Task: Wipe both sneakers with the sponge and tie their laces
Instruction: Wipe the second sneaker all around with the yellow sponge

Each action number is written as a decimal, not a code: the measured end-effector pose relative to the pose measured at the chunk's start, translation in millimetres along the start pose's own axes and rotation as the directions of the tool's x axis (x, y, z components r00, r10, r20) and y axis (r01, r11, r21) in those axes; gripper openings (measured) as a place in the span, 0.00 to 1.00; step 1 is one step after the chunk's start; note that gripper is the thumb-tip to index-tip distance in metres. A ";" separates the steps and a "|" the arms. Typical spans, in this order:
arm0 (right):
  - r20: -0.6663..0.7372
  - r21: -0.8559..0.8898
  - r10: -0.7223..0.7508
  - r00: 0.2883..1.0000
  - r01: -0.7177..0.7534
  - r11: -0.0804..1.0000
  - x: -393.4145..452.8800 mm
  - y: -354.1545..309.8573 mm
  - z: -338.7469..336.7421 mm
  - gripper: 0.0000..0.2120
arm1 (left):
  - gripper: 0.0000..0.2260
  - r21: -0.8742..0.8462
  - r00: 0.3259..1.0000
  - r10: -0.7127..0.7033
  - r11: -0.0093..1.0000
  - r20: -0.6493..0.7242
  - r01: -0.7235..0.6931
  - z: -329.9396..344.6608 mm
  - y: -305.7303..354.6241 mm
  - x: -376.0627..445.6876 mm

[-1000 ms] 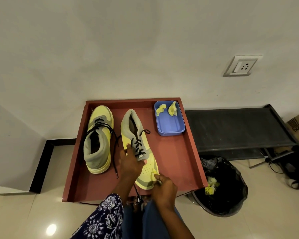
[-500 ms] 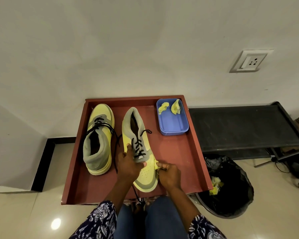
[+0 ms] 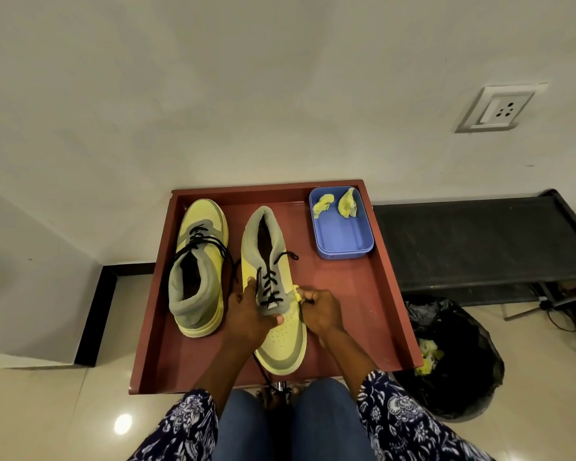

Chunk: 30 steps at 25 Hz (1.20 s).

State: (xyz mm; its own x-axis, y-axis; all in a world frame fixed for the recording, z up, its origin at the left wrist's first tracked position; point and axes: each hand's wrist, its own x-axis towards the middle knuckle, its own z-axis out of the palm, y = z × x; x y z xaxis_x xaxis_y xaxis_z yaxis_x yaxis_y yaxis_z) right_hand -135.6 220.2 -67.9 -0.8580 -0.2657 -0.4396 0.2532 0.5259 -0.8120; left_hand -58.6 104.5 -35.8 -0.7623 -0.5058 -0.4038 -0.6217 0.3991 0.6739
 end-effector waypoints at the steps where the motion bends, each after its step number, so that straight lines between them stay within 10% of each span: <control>1: 0.010 -0.020 -0.023 1.000 0.023 1.000 -0.4 1.3 0.0 0.17 | 0.42 0.001 1.000 0.007 1.000 -0.002 -0.007 -0.5 -1.4 0.8; 13: 0.006 -0.222 -0.026 1.000 0.026 0.975 -71.4 40.8 18.1 0.11 | 0.40 -0.039 0.999 -0.010 0.999 0.030 0.012 -5.9 -2.2 0.8; 30: -0.103 0.059 0.089 0.991 -0.083 0.995 7.8 -12.4 6.1 0.13 | 0.39 -0.029 0.997 0.058 0.998 0.045 -0.057 -8.1 -7.6 1.5</control>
State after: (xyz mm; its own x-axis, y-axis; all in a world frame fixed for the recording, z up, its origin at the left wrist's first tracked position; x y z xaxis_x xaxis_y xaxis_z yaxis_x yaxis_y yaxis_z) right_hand -142.7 206.7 -63.6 -0.8736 -0.1331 -0.4682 0.3497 0.4975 -0.7939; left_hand -53.5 94.6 -36.5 -0.8047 -0.4467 -0.3910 -0.5717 0.4054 0.7133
